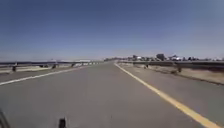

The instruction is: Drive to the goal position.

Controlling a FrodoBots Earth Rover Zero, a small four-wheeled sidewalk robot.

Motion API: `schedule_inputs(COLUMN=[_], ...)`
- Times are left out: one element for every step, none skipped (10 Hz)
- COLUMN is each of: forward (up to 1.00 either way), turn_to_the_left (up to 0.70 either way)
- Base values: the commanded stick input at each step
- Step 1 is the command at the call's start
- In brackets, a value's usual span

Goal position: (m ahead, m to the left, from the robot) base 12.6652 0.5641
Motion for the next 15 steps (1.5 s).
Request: schedule_inputs(forward=[1.00,1.00,1.00,1.00,1.00,1.00,1.00,1.00,1.00,1.00,1.00,1.00,1.00,1.00,1.00], turn_to_the_left=[0.00,0.00,0.00,0.00,0.00,0.00,0.00,0.00,0.00,0.00,0.00,0.00,0.00,0.00,0.00])
